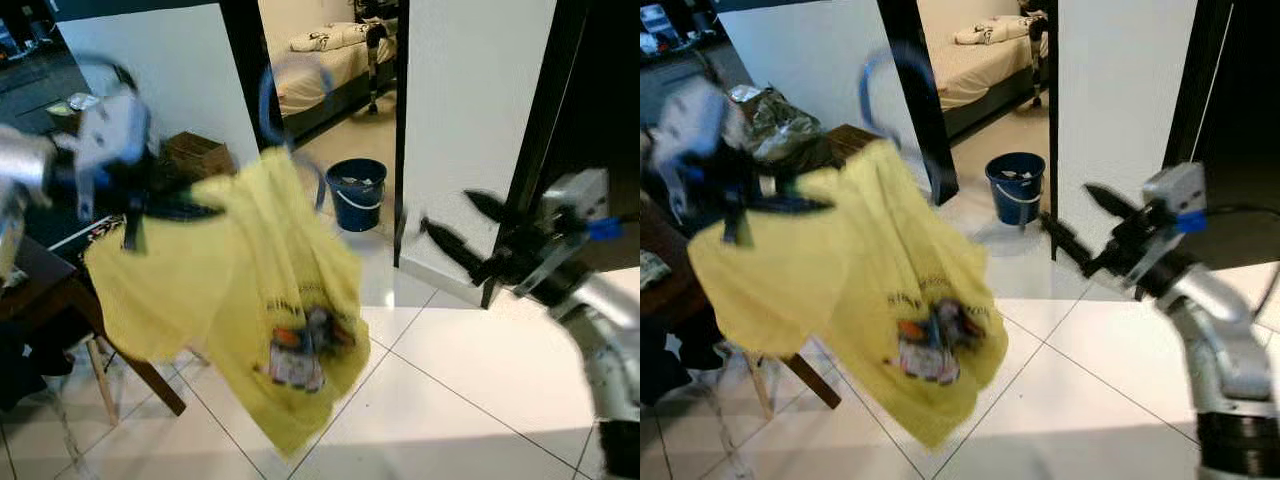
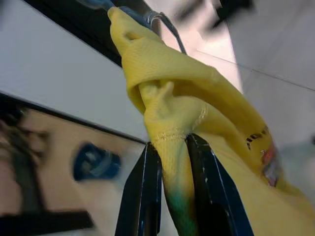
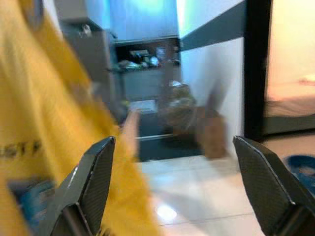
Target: Hang hanger
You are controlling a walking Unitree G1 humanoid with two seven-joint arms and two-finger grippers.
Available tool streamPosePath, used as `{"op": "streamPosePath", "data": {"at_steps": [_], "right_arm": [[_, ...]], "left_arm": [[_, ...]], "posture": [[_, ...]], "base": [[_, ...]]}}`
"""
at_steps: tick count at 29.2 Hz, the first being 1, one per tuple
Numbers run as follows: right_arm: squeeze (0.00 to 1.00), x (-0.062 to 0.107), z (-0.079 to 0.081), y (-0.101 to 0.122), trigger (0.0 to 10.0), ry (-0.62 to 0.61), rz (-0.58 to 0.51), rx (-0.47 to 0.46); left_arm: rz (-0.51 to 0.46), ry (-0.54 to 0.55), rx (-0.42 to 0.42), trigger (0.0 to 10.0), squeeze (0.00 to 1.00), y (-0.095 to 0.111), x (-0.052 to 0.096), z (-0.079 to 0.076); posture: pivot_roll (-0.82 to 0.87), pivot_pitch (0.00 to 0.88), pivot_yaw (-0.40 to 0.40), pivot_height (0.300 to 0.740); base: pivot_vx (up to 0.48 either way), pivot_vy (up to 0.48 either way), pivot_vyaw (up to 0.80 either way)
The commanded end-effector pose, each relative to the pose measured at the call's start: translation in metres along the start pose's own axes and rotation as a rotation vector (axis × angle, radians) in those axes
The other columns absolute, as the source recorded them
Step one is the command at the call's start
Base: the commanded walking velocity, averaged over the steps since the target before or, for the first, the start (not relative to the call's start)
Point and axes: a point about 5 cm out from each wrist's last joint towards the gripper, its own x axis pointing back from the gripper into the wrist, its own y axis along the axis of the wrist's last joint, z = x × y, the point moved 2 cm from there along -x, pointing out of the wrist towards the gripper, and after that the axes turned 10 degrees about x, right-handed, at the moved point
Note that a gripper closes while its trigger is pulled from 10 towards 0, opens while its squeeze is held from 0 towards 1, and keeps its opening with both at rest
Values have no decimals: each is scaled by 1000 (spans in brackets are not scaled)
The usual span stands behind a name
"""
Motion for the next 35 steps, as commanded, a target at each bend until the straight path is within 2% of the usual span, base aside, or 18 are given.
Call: {"op": "streamPosePath", "data": {"at_steps": [1, 2, 4, 8, 12, 17, 19, 22, 25, 30, 32, 35], "right_arm": [[0, -3, 20, -4, 10000, 99, -45, -106], [0, -3, 20, -4, 10000, 99, -45, -106], [0, -2, 28, -7, 10000, 134, -97, -207], [0, -1, 30, -8, 10000, 139, -143, -279], [0, 0, 30, 0, 10000, 129, -275, -386], [0, 1, 28, 5, 10000, 120, -337, -419], [0, 3, 37, 15, 10000, 189, -399, -448], [0, 3, 44, 20, 10000, 238, -421, -456], [0, 2, 61, 40, 10000, 343, -526, -502], [0, -5, 75, 45, 10000, 410, -511, -480], [0, -18, 83, 40, 10000, 401, -431, -406], [0, -22, 86, 38, 10000, 398, -402, -375]], "left_arm": [[-94, 68, 3, 10000, 0, 16, 14, 13], [-94, 68, 3, 10000, 0, 16, 14, 13], [-138, 105, -2, 10000, 0, 24, 22, 22], [-168, 127, -17, 10000, 0, 28, 26, 26], [-215, 112, -15, 10000, 0, 36, 28, 29], [-228, 99, -37, 10000, 0, 39, 28, 29], [-233, 92, -39, 10000, 0, 42, 28, 31], [-236, 90, -38, 10000, 0, 43, 27, 31], [-250, 73, -36, 10000, 0, 44, 24, 30], [-255, 58, -29, 10000, 0, 43, 22, 29], [-256, 50, -26, 10000, 0, 43, 20, 28], [-257, 47, -25, 10000, 0, 43, 20, 28]], "posture": [[-67, 0, 140, 740], [-67, 0, 140, 740], [-67, 0, 141, 740], [-67, 0, 140, 740], [-70, 0, 144, 740], [-72, 0, 148, 740], [-72, 0, 159, 740], [-72, 0, 159, 740], [-71, 0, 165, 740], [-71, 0, 168, 740], [-71, 0, 168, 740], [-71, 0, 168, 740]], "base": [[0, 0, 0], [0, 0, 0], [0, 0, 0], [0, 0, 0], [0, 0, 0], [0, 0, 0], [0, 0, 0], [0, 0, 0], [0, 0, 0], [0, 0, 0], [0, 0, 0], [0, 0, 0]]}}
